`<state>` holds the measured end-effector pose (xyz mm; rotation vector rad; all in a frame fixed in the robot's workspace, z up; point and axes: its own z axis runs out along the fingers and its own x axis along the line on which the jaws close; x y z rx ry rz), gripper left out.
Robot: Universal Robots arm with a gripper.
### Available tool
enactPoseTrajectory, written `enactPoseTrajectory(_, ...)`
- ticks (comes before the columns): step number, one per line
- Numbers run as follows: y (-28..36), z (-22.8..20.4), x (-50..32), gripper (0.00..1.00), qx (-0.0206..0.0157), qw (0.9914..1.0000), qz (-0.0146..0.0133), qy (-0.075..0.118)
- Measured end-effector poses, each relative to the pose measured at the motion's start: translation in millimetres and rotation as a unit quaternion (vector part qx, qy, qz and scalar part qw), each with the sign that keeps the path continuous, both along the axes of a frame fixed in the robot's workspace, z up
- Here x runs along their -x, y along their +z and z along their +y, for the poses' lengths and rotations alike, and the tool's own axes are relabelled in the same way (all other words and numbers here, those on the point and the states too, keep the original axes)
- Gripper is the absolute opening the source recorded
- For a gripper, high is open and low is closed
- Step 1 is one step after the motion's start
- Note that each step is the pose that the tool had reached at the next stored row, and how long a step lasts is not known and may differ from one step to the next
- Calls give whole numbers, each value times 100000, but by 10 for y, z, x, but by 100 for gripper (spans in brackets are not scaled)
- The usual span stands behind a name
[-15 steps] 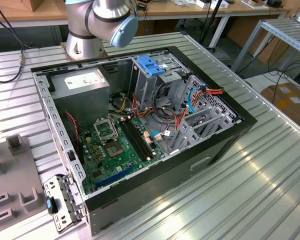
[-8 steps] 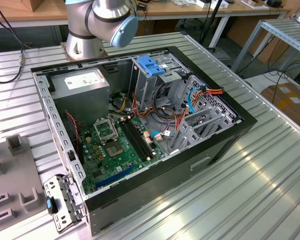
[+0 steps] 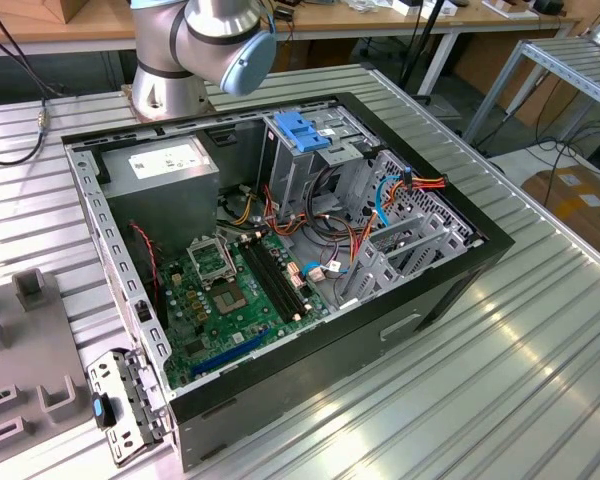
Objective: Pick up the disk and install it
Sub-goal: 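Pick up the disk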
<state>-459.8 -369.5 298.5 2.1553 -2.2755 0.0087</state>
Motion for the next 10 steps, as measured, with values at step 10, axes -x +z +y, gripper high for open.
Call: enactPoseTrajectory(10, -34, 26, 0, 51, 8, 100000, 15, 7)
